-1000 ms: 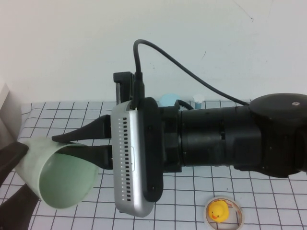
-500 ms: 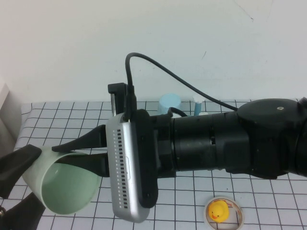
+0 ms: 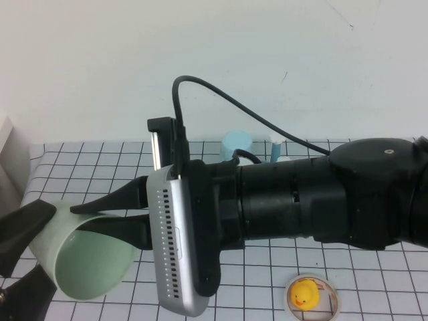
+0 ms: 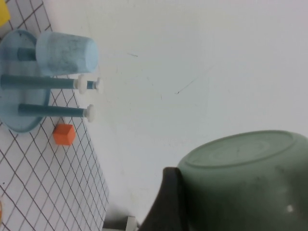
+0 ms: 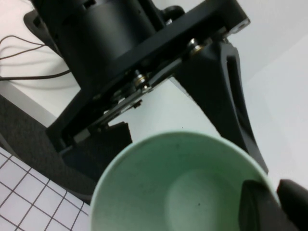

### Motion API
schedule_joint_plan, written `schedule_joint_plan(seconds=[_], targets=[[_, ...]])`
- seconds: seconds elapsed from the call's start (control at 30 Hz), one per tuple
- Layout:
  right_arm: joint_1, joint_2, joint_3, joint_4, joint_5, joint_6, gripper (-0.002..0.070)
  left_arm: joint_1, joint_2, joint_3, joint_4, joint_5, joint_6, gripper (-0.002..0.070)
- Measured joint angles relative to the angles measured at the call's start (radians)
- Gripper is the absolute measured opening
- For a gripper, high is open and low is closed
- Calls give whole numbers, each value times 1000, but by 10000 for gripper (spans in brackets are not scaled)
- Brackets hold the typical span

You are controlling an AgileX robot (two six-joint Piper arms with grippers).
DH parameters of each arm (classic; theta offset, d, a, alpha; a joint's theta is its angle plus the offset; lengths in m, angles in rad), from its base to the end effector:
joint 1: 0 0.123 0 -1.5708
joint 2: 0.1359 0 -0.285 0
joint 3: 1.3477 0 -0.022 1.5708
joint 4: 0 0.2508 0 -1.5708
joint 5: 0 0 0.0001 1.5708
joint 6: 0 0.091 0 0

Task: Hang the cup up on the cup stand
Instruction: Adjust the cup with two arms

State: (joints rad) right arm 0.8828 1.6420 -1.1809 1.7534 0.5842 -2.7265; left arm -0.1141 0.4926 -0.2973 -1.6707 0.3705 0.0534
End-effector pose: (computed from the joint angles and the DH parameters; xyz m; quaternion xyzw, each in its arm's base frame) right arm 0.1993 0.3204 0.3116 -0.7053 0.3290 0.2074 0.5927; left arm 0.1014 -0.0447 0.2795 -0.4017 0.6091 -0.5987 0.3304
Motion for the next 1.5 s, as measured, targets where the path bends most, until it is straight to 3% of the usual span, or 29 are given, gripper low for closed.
schedule_joint_plan(seconds=[0.47, 0.6, 0.77, 0.9, 1.23, 1.43, 1.5], targets=[[10, 0, 0, -2, -53, 41, 79, 0, 0, 0, -35, -40, 192, 596], [12, 3, 0, -6, -51, 61, 152, 0, 0, 0, -29, -43, 237, 592], [16, 13, 0, -11, -72, 70, 305, 0, 0, -3, -20, -10, 273, 551], [21, 18, 2, -17, -131, 72, 354, 0, 0, -4, -20, 2, 310, 541], [22, 19, 2, -21, -147, 72, 365, 0, 0, -4, -24, 2, 359, 536], [22, 19, 2, -21, -163, 66, 260, 0, 0, -4, -36, -2, 332, 537], [22, 19, 2, -20, -163, 78, 254, 0, 0, -4, -36, -4, 326, 536]])
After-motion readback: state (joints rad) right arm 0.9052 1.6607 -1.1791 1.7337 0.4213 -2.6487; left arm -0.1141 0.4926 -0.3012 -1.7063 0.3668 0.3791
